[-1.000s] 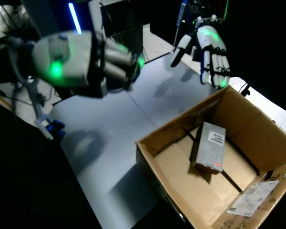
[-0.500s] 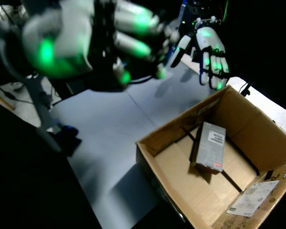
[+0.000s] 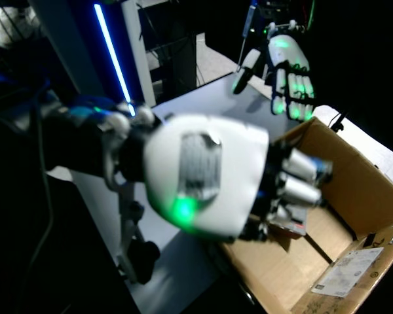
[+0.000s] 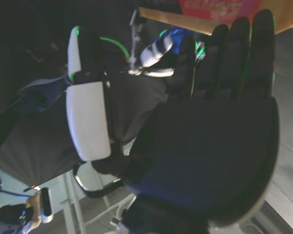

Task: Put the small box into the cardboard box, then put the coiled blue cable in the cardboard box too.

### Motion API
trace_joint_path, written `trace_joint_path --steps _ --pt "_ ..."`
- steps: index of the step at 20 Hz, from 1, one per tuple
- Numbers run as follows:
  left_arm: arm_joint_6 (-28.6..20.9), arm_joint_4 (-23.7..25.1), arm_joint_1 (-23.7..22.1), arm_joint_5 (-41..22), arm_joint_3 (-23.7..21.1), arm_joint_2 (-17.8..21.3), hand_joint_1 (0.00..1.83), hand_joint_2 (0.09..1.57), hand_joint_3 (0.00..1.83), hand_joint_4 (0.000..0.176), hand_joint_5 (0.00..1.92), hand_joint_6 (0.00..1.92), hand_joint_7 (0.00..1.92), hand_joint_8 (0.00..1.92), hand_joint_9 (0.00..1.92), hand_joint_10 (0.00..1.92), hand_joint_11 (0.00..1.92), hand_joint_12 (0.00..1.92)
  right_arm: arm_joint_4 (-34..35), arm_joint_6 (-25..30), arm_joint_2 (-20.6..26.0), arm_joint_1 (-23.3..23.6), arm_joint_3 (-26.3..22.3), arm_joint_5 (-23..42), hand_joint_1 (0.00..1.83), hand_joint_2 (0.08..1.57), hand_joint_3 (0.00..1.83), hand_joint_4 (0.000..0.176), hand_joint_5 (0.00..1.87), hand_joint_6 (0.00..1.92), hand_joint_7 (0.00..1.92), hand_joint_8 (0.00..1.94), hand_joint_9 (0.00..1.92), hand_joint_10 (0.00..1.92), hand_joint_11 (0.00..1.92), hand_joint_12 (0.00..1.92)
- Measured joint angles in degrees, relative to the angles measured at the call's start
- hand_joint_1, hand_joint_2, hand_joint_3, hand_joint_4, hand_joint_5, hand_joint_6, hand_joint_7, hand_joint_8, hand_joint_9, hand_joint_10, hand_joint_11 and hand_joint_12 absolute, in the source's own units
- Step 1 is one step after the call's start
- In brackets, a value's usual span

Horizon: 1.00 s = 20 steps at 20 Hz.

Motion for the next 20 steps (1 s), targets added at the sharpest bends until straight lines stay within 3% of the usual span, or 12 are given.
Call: trace_joint_path --steps 7,9,10,11,13,14,16,20 --pt "-0.1 0.4 0.0 -2.2 -1.1 2.1 0.49 0.95 0.0 0.176 0.15 0.0 0.11 0.0 0.07 0.0 0.0 0.23 0.1 0.0 5.1 0.4 -5.3 3.1 0.44 0.87 0.0 0.176 0.0 0.0 0.0 0.0 0.0 0.0 0.0 0.0" --pt "-0.1 0.6 0.3 -2.9 -1.7 2.6 0.47 0.96 0.0 0.16 0.14 0.0 0.1 0.0 0.07 0.0 0.01 0.23 -0.1 0.0 9.6 0.3 -9.6 6.5 0.49 0.88 0.0 0.176 0.0 0.0 0.0 0.0 0.0 0.0 0.0 0.0" --pt "-0.1 0.3 0.7 -3.1 -2.2 3.2 0.47 0.96 0.0 0.16 0.14 0.0 0.1 0.0 0.07 0.0 0.0 0.22 0.3 0.0 12.8 -0.6 -12.8 9.8 0.5 0.88 0.0 0.176 0.0 0.0 0.0 0.0 0.0 0.0 0.0 0.0" --pt "-0.1 0.0 1.5 -4.0 -2.7 4.1 0.48 0.96 0.0 0.172 0.13 0.0 0.09 0.0 0.07 0.0 0.01 0.22 0.8 0.1 16.2 -2.6 -15.9 14.3 0.5 0.86 0.0 0.176 0.0 0.0 0.0 0.0 0.0 0.0 0.0 0.0" --pt "-0.1 -0.8 2.7 -6.0 -3.6 5.7 0.49 0.95 0.0 0.175 0.13 0.0 0.07 0.0 0.06 0.0 0.04 0.21 3.4 0.1 20.8 -8.0 -20.6 20.8 0.48 0.86 0.0 0.176 0.0 0.0 0.0 0.0 0.0 0.0 0.0 0.0" --pt "-0.1 -1.6 4.1 -8.6 -4.7 7.1 0.54 0.91 0.0 0.176 0.18 0.01 0.11 0.01 0.08 0.01 0.08 0.12 6.2 0.1 24.8 -14.3 -25.0 26.3 0.57 0.84 0.0 0.176 0.0 0.0 0.0 0.0 0.0 0.0 0.0 0.0" --pt "-0.1 -2.4 6.0 -11.8 -5.9 8.4 0.51 0.91 0.0 0.169 0.17 0.0 0.11 0.01 0.08 0.0 0.04 0.11 9.8 0.1 27.8 -21.5 -28.7 33.2 0.57 0.82 0.0 0.176 0.0 0.0 0.0 0.0 0.0 0.0 0.0 0.0" --pt "-0.1 -7.8 14.3 -20.6 -8.7 9.8 0.56 0.89 0.0 0.176 0.16 0.0 0.08 0.0 0.02 0.01 0.05 0.1 23.5 0.0 29.0 -40.3 -33.8 49.9 0.56 0.84 0.0 0.176 0.0 0.0 0.0 0.0 0.0 0.0 0.0 0.0"
